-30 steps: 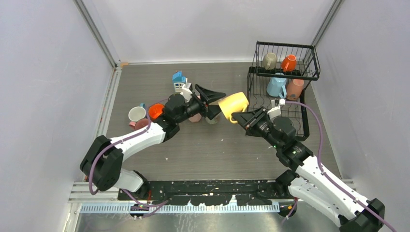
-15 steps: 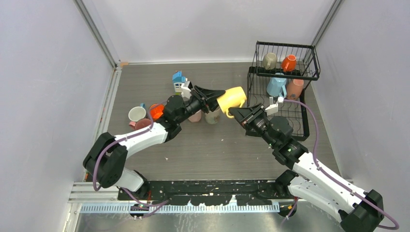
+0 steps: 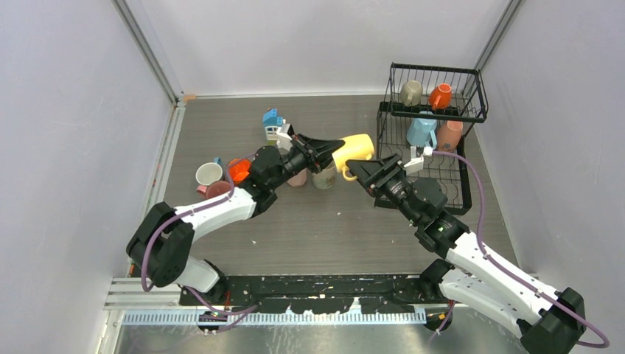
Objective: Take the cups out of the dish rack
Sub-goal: Place the cup at the center of the board.
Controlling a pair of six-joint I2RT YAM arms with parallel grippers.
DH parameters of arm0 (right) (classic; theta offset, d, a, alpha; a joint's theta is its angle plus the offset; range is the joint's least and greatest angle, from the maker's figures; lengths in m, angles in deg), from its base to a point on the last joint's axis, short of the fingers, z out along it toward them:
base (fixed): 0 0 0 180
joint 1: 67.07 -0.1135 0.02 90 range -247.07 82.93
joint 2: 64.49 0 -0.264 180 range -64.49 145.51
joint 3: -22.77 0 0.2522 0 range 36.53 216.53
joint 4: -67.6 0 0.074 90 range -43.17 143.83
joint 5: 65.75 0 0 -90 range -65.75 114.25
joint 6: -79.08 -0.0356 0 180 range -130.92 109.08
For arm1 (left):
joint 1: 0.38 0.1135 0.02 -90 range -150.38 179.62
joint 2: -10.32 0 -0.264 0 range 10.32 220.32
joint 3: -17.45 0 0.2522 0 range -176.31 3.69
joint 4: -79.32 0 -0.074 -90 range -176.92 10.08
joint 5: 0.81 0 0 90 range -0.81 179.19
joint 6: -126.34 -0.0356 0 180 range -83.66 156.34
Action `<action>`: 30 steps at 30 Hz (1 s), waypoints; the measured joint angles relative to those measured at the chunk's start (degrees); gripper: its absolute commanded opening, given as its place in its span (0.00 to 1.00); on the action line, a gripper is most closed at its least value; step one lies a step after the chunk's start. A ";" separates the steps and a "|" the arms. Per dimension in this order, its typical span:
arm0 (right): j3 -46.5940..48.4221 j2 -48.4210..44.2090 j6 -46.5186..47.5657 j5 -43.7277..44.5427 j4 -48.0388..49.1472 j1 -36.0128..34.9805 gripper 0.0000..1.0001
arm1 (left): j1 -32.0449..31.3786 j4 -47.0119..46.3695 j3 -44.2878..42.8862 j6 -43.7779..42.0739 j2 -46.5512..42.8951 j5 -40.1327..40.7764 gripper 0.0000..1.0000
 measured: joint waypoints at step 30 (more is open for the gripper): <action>20.06 -6.99 16.74 21.16 -45.64 -0.09 1.00 | 2.14 79.21 -17.35 -48.22 -23.17 -1.62 0.00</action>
